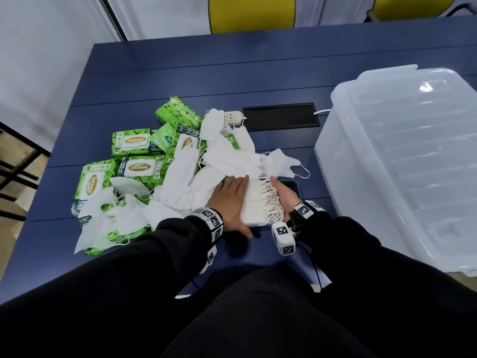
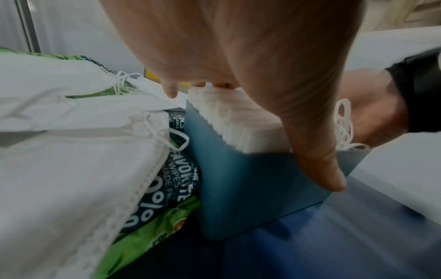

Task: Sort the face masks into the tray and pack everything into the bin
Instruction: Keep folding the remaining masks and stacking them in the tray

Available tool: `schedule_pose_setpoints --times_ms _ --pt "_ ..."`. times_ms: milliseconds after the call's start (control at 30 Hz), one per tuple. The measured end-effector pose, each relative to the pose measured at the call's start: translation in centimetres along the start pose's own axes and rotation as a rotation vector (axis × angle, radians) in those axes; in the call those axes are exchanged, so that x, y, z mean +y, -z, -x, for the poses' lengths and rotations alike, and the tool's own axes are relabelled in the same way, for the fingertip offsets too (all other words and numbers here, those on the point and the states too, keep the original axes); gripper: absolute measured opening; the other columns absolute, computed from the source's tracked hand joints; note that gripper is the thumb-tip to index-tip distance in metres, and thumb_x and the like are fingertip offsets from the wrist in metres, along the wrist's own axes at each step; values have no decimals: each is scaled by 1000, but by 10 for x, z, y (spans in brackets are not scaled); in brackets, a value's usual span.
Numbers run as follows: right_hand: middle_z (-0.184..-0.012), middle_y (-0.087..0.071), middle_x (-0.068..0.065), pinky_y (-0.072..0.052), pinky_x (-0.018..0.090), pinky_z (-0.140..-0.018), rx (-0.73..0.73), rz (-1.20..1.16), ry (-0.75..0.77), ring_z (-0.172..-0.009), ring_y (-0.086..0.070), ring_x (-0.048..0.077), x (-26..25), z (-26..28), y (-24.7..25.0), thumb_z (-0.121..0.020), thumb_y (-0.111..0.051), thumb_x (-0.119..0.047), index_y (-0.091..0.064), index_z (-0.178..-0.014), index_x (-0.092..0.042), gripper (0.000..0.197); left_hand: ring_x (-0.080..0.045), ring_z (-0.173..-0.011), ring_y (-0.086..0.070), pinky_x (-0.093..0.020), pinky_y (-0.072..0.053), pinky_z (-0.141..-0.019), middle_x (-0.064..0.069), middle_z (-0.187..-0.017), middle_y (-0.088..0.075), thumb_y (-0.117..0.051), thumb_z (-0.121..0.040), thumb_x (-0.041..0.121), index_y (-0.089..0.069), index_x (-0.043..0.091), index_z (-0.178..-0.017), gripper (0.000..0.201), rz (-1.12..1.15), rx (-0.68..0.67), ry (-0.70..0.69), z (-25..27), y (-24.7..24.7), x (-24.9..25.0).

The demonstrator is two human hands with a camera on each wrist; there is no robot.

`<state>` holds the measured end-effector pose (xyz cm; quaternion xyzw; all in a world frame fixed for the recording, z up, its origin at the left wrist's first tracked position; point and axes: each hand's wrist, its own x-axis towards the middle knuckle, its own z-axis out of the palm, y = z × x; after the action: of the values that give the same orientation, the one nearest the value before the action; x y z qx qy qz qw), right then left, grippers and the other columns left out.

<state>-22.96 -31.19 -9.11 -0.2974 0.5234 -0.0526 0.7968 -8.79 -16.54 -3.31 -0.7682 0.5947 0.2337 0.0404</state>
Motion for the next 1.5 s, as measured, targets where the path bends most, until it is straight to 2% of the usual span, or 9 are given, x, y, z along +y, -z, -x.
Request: schedule_pose_setpoints --times_ms 200,433,633,733,933,1067,1200,1367,1500 --pt "-110 -71 14 -56 41 -79 120 103 -7 -94 -68 30 -20 49 -3 -93 -70 -41 -67 -115 -6 42 -25 -152 -18 -43 -19 -124 -7 -164 -20 -86 -54 65 -13 18 -160 137 -11 112 -35 2 0 2" --pt "-98 -68 2 -52 42 -89 114 433 166 -85 -65 20 -41 67 10 -93 -70 -34 -63 -116 -14 31 -27 -150 -19 -42 -23 -123 -7 -162 -21 -90 -50 64 -15 16 -158 140 9 98 -30 1 2 2" --pt "-142 -49 -2 -41 36 -111 108 1045 623 -128 -49 18 -48 64 9 -61 -94 -48 -47 -143 -29 97 -29 -149 -21 -46 -27 -122 -8 -161 -23 -90 -45 66 -16 14 -158 145 22 97 -9 -2 -1 1" --pt "-157 -38 2 -30 39 -119 72 1305 629 -143 -35 23 -54 62 -3 -60 -92 -55 -34 -155 -25 114 -30 -150 -21 -45 -26 -123 -9 -162 -23 -91 -42 68 -15 13 -159 150 17 92 8 -4 -3 1" --pt "-122 -68 4 -42 34 -110 65 935 435 -117 -62 18 -69 44 -21 -81 -83 -39 -57 -138 -8 70 -28 -152 -18 -46 -26 -123 -8 -166 -19 -90 -45 68 -10 15 -161 151 12 89 21 -2 -3 1" --pt "-79 -69 3 -52 35 -86 130 736 530 -73 -62 16 -78 40 -19 -86 -78 -19 -76 -100 -7 19 -28 -155 -12 -45 -19 -126 -9 -168 -13 -88 -48 71 -1 15 -163 154 9 64 16 0 -3 0" --pt "-83 -73 -5 -54 33 -87 177 847 578 -79 -65 13 -78 38 -14 -85 -77 -25 -75 -78 -23 8 -26 -157 -7 -47 -14 -126 -5 -171 -6 -80 -50 82 6 17 -163 156 45 96 5 8 3 -5" --pt "-88 -73 -5 -56 39 -91 117 726 630 -83 -65 15 -83 41 -31 -88 -76 -18 -74 -80 -22 9 -24 -150 -29 -34 -23 -122 -8 -165 -29 -76 -84 56 -26 16 -161 100 369 350 44 29 31 -35" --pt "-92 -73 -5 -51 21 -67 57 739 656 -78 -65 11 -92 48 -58 -89 -74 -15 -74 -87 -21 6 -21 -110 -65 -39 -50 -102 -5 -126 -66 -75 -92 27 -63 18 -132 43 549 456 167 42 50 -84"
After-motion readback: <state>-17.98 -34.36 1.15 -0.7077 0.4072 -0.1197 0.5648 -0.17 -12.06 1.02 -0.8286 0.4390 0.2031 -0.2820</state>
